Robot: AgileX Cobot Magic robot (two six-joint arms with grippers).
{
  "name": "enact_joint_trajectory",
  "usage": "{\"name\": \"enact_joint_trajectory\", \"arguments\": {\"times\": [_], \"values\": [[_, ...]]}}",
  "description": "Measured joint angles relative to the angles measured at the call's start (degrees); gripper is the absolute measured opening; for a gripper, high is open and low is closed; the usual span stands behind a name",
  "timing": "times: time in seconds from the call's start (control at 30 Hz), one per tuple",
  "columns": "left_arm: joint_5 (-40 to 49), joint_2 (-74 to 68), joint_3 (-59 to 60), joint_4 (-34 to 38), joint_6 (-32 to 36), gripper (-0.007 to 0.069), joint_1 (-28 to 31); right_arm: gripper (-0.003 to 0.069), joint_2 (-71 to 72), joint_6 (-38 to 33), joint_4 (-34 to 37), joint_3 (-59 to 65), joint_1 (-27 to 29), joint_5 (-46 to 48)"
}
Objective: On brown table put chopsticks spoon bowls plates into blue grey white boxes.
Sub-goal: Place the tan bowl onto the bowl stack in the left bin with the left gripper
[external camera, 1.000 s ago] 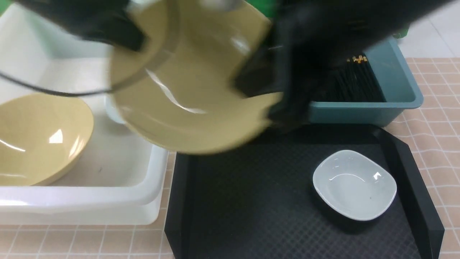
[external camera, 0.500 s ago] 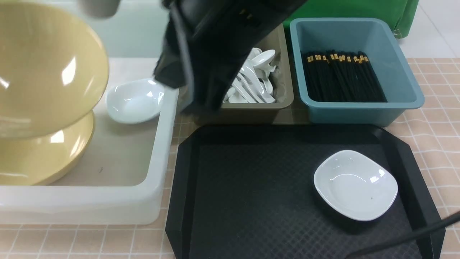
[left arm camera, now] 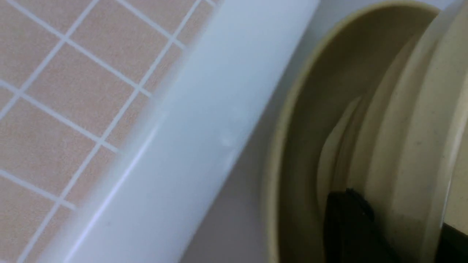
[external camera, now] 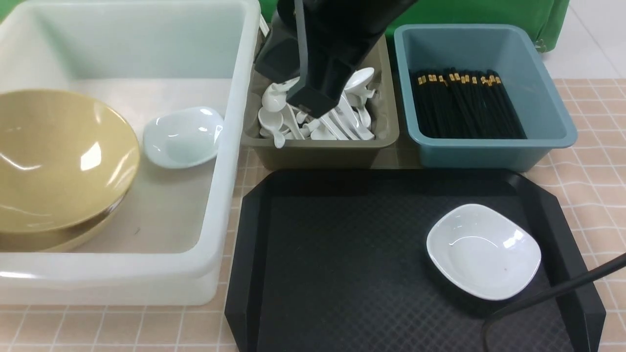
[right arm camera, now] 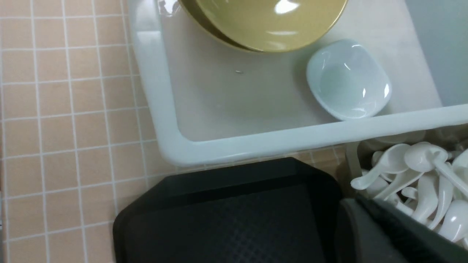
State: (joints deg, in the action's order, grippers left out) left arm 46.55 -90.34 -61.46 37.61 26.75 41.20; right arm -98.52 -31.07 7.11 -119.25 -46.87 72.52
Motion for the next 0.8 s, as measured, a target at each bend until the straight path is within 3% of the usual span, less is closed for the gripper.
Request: {"name": "enact_joint_trajectory", "arguments": {"times": [0.17,0.43,0.53,0.8], "values": [[0.25,-0.42,-0.40,-0.76,0.39,0.0086,-0.05,0.0047,0.05,0.00,0.07,0.00,0.06,0.04],[2.32,0.84,-1.50,-5.46,0.92,0.0399,-0.38,0.0048,0.05,-0.18,0.07,0.00,0.06,0.04],[4.36,3.62,-4.99,-7.21,0.69,0.0475,-0.33,0.0048,0.05,-0.13,0.19,0.00,0.64,0.04],[12.77,10.93,-16.69,-8.38,-6.24,0.0472,-2.60,0.0048,0.05,0.43,-0.06,0.00,2.23,0.04]]}}
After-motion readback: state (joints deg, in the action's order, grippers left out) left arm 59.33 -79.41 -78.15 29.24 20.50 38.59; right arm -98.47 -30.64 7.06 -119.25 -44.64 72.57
